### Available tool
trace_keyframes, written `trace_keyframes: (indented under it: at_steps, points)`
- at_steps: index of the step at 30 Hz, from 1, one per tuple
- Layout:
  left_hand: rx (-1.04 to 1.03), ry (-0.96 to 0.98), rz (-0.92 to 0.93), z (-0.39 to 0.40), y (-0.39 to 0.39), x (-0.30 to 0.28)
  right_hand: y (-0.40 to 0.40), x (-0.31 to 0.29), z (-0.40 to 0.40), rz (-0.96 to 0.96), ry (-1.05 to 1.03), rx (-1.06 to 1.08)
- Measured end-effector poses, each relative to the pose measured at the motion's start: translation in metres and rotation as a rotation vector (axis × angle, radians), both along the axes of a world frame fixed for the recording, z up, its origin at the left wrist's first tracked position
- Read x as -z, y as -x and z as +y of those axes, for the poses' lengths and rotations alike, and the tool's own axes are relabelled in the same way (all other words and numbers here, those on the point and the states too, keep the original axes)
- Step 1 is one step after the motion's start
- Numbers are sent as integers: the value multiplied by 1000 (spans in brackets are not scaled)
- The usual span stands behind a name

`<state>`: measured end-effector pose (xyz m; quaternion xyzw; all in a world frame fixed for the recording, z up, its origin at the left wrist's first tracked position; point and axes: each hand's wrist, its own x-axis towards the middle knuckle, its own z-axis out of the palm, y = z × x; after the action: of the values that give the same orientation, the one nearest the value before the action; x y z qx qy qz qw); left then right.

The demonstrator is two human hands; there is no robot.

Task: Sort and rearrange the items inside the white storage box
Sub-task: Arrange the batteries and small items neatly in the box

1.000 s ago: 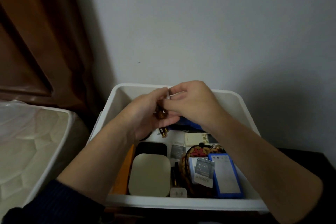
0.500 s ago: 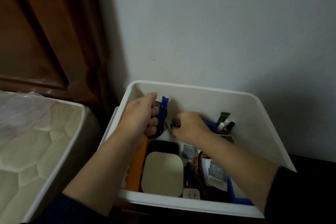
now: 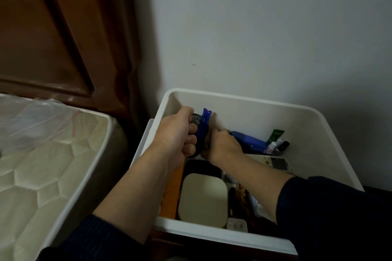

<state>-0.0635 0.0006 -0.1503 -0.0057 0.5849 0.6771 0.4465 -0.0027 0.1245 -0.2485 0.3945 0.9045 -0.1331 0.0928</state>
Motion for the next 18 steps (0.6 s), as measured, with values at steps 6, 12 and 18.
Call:
trace_keyframes:
  at_steps: [6,12,18]
  points:
    - [-3,9,4,1,1,0,4,-3,6,-68,107,-32]
    - [-2,13,9,1,0,0,3,-16,2,-102,42,-58]
    - [1,14,18,2,0,1,0,-22,0,-81,-7,-46]
